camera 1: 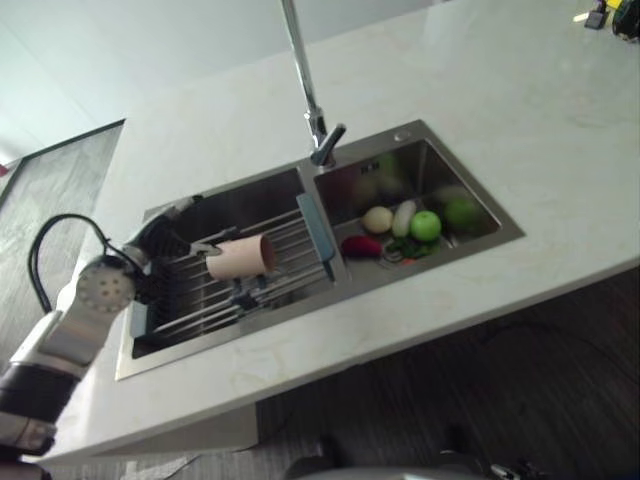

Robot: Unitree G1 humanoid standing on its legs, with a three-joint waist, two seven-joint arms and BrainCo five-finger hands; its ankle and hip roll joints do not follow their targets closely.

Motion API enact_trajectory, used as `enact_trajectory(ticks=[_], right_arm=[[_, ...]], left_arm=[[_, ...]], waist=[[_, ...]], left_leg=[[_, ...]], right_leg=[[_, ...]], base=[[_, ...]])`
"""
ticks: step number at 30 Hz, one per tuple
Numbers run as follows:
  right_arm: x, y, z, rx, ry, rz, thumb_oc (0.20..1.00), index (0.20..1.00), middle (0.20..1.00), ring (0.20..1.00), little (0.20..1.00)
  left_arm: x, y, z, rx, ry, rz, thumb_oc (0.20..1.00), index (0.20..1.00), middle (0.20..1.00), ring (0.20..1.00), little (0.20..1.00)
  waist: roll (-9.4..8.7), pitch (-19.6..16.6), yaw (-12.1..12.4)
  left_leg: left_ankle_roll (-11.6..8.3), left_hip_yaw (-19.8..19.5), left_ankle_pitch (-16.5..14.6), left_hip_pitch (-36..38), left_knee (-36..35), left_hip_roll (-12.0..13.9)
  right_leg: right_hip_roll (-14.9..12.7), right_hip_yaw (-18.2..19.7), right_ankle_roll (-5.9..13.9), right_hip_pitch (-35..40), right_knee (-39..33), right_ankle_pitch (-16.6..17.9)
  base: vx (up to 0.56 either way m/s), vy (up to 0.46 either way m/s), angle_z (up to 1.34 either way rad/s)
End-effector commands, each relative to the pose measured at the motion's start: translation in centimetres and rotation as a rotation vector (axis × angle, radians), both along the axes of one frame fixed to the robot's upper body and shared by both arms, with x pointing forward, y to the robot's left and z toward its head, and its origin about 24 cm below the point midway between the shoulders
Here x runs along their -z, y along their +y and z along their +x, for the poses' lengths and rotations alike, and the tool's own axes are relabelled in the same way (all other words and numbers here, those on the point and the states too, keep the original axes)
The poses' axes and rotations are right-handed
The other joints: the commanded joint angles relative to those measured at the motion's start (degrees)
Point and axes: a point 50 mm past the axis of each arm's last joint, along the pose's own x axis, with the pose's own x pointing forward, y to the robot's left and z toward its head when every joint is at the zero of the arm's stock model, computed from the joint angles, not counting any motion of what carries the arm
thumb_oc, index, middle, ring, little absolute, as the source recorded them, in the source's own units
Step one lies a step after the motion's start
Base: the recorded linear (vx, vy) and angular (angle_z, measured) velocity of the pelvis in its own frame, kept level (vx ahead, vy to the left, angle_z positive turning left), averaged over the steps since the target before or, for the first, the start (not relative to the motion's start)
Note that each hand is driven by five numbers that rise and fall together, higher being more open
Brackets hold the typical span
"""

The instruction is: Place the dishes in the dishwasher.

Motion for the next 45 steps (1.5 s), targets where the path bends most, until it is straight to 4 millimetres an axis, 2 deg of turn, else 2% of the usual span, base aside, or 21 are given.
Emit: enact_trajectory(ticks=[1, 8, 12, 13, 19, 29, 39, 45], right_arm=[[-0.8, -0.7, 2.0, 0.008, -0.103, -0.005, 1.0, 1.0, 1.0, 1.0, 1.0], [-2.3, -2.2, 4.1, 0.012, -0.188, -0.01, 1.0, 1.0, 1.0, 1.0, 1.0], [-2.5, -2.5, 4.3, 0.011, -0.198, -0.015, 1.0, 1.0, 1.0, 1.0, 1.0], [-2.7, -2.7, 4.5, 0.016, -0.207, -0.015, 1.0, 1.0, 1.0, 1.0, 1.0], [-3.4, -2.7, 6.2, 0.014, -0.274, -0.005, 1.0, 1.0, 1.0, 1.0, 1.0], [-3.5, -2.6, 6.5, 0.002, -0.279, 0.005, 1.0, 1.0, 1.0, 1.0, 1.0], [-4.1, -2.3, 8.0, -0.018, -0.324, 0.017, 1.0, 1.0, 1.0, 1.0, 1.0], [-4.1, -2.3, 8.1, -0.009, -0.327, 0.021, 1.0, 1.0, 1.0, 1.0, 1.0]], left_arm=[[-3.6, 0.6, 1.4, -0.021, -0.116, 0.111, 1.0, 1.0, 1.0, 1.0, 1.0], [-4.1, 0.1, 2.2, -0.013, -0.099, 0.2, 1.0, 1.0, 1.0, 1.0, 1.0], [-4.2, 0.4, 2.1, -0.015, -0.077, 0.218, 1.0, 1.0, 1.0, 1.0, 1.0], [-3.7, 0.5, 2.1, -0.023, -0.062, 0.233, 1.0, 1.0, 1.0, 1.0, 1.0], [-3.5, 1.3, 2.5, -0.085, -0.092, 0.241, 1.0, 1.0, 1.0, 1.0, 1.0], [-3.8, 1.2, 2.3, -0.089, -0.072, 0.263, 1.0, 1.0, 1.0, 1.0, 1.0], [-4.0, 2.1, 1.9, -0.107, -0.059, 0.303, 1.0, 1.0, 1.0, 1.0, 1.0], [-3.7, 2.4, 1.9, -0.113, -0.035, 0.323, 1.0, 1.0, 1.0, 1.0, 1.0]], waist=[[-2.11, 2.1, -0.8], [-1.38, 4.7, -1.7], [-1.05, 5.3, -1.8], [-0.92, 5.8, -1.9], [-1.49, 8.2, -1.8], [-2.13, 8.7, -1.1], [-2.22, 9.2, -0.4], [-2.26, 9.7, -0.3]], left_leg=[[0.47, -2.2, -4.2, -0.9, 1.5, 1.3], [0.19, -2.2, -3.5, -3.3, 2.0, 1.0], [0.22, -2.5, -3.5, -3.5, 2.2, 0.8], [0.1, -2.6, -3.4, -3.8, 2.3, 0.8], [-0.26, -3.1, -2.8, -6.3, 2.9, 1.2], [-0.36, -4.2, -2.7, -6.9, 3.6, 1.5], [-0.59, -5.1, -2.4, -7.5, 3.6, 1.7], [-0.53, -5.4, -2.4, -7.8, 3.6, 1.6]], right_leg=[[-5.0, -3.9, 3.54, -1.6, 6.7, -3.7], [-6.0, -3.5, 3.94, -4.4, 7.4, -3.0], [-6.2, -3.3, 4.04, -4.6, 7.4, -2.8], [-6.3, -3.2, 4.08, -5.1, 7.7, -2.8], [-6.2, -2.8, 4.13, -7.7, 8.9, -2.8], [-5.7, -3.0, 3.95, -7.8, 9.8, -3.5], [-5.6, -3.2, 3.93, -8.2, 10.3, -3.7], [-5.5, -3.1, 3.97, -8.5, 10.5, -3.8]], base=[[-0.01, 0.03, -0.13], [-0.05, 0.046, -0.06], [0.01, 0.031, -0.02], [0.01, 0.063, -0.04], [-0.07, 0.05, -0.05], [-0.01, 0.003, 0.0], [-0.02, 0.02, 0.06], [-0.01, 0.002, 0.0]])
